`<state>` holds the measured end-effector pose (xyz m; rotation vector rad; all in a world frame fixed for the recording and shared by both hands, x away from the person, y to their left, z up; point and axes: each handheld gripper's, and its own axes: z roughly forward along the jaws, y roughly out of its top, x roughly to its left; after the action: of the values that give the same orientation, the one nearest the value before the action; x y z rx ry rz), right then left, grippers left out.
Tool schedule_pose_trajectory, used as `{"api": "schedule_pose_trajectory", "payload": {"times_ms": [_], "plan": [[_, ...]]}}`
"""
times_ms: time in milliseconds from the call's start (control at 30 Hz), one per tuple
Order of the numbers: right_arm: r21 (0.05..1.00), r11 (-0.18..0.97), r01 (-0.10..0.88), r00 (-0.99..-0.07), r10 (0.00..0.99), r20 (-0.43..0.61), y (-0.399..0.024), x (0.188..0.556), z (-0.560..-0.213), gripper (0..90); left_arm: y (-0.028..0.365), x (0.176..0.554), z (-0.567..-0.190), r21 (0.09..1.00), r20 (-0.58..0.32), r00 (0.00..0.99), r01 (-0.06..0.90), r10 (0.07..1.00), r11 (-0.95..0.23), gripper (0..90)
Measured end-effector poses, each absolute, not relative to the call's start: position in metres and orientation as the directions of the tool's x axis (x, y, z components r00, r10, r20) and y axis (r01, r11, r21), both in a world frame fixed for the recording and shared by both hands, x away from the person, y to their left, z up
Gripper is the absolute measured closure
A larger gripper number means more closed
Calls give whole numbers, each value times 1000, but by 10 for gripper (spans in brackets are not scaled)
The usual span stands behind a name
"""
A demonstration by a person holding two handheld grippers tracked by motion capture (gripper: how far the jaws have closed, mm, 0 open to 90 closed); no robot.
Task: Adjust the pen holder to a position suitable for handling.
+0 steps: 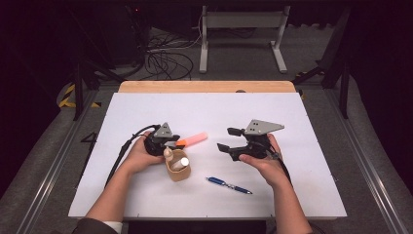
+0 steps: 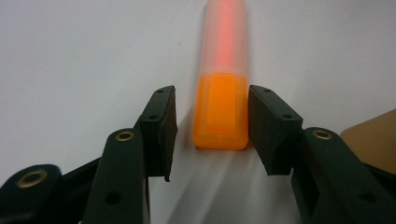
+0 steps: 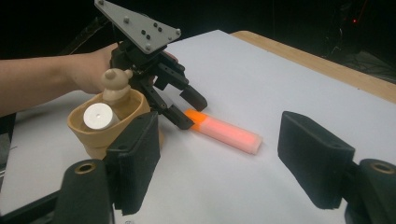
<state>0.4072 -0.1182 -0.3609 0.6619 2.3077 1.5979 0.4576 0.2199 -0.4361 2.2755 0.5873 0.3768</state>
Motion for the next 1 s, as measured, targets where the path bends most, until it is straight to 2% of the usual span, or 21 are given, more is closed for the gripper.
{"api": "schedule_pose_trajectory", "payload": {"times_ms": [100, 200, 567, 767, 1000], "plan": [[930, 295, 220, -864, 502, 45, -118, 407, -361, 308, 219, 457, -436, 727, 94, 855, 292, 511, -622, 555], [929, 297, 222, -864, 501, 46, -117, 407, -361, 309, 219, 456, -437, 726, 96, 864, 279, 494, -628, 626], [917, 336, 214, -867, 498, 20, -113, 406, -363, 331, 219, 457, -437, 729, 83, 868, 282, 490, -623, 646], [890, 430, 149, -858, 503, -99, -106, 404, -366, 365, 224, 458, -434, 747, 65, 866, 288, 497, -600, 647], [829, 560, 3, -829, 465, -311, -90, 397, -371, 404, 241, 458, -417, 791, 64, 836, 291, 546, -538, 647]]}}
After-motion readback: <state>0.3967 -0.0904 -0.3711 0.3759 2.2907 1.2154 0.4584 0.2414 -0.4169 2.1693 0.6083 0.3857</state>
